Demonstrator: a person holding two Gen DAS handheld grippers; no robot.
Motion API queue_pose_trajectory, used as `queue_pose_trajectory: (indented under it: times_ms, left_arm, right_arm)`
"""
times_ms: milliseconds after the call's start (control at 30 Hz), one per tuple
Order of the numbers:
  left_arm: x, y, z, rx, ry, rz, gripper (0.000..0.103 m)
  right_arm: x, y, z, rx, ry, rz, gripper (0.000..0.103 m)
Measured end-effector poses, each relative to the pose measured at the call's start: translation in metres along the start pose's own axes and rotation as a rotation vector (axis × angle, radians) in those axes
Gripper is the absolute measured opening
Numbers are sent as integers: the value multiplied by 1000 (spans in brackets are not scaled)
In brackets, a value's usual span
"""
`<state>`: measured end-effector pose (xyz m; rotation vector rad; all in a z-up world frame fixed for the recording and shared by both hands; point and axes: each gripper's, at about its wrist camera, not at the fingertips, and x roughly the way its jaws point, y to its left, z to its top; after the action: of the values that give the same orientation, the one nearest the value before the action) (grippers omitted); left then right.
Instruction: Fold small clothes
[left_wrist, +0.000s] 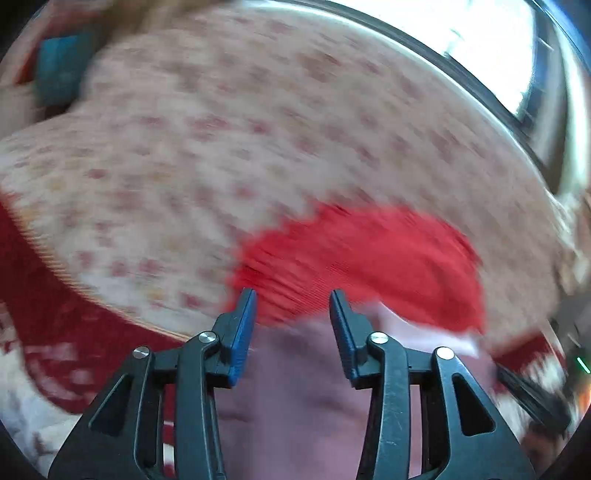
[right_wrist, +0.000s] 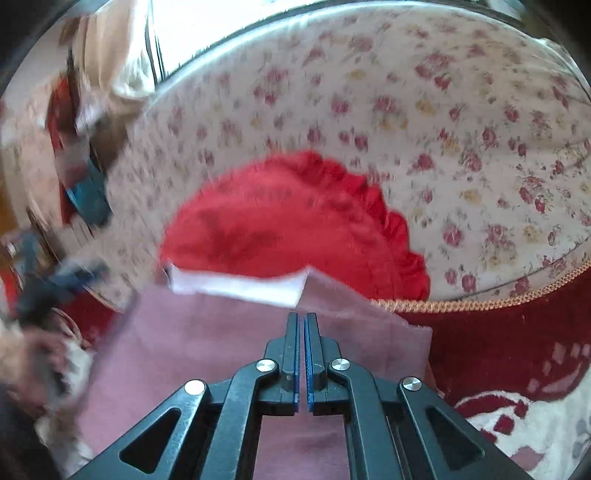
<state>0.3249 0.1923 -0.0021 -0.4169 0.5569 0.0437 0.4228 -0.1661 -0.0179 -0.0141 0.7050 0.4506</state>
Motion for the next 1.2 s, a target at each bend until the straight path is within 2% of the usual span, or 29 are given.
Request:
queue_pose_trajectory:
  times_ms: [67,133,167,200,233,333,500,533,600,733,833,933,1000,1067,1133,1200]
  left_arm:
    - [25,-15,-15,66,107,-11,40]
    - [55,-20,-31,133,218,24,42]
    - [59,-19,-34,137,208,27,45]
    - [61,-15,-34,134,202,27,54]
    - [62,-11,-32,114,205,21,59]
    - [50,3,-23,22,219,-19,59]
    - [-19,15,-14,-43,155,-8,59]
    - [-35,16,-15,-52,145,-5,65]
    - [-64,14,-24,-75,141,-2,67]
    - [-116,6,-67,-82,159,-65,67]
    - [-143,2,-111,-89,182,-71,67]
    - [-147,8,-145,-166,244,-50,67]
    - [-139,11,-156,-178,277,-18,67]
    - [-126,18,-160,-214,308,-19,67]
    - [-116,27,-162,-282,317,-24,67]
    - [-112,28,-159,-295,274,-29,67]
  right_arm:
    - [21,-16,-6,70,71,-35,1]
    - [32,-32,-14,132,82,17,1]
    - [32,-34,-15,139,77,33,1]
    - [31,-36,-15,142,74,42,1]
    - [29,-36,-14,142,70,44,1]
    - [4,-34,-13,129,30,25,3]
    - [-59,-6,-16,98,-45,11,4]
    - [-67,5,-17,82,-44,13,4]
    - [-78,33,-27,32,-6,25,7]
    - [-85,91,-58,-85,99,45,9]
    - [-82,116,-88,-52,194,154,9]
    - [-75,132,-109,-122,261,126,9]
    - [-69,130,-120,-147,305,101,9]
    - [-62,124,-129,-149,335,61,9]
    - [-52,114,-133,-115,389,71,9]
    - [-57,105,-128,-64,355,88,9]
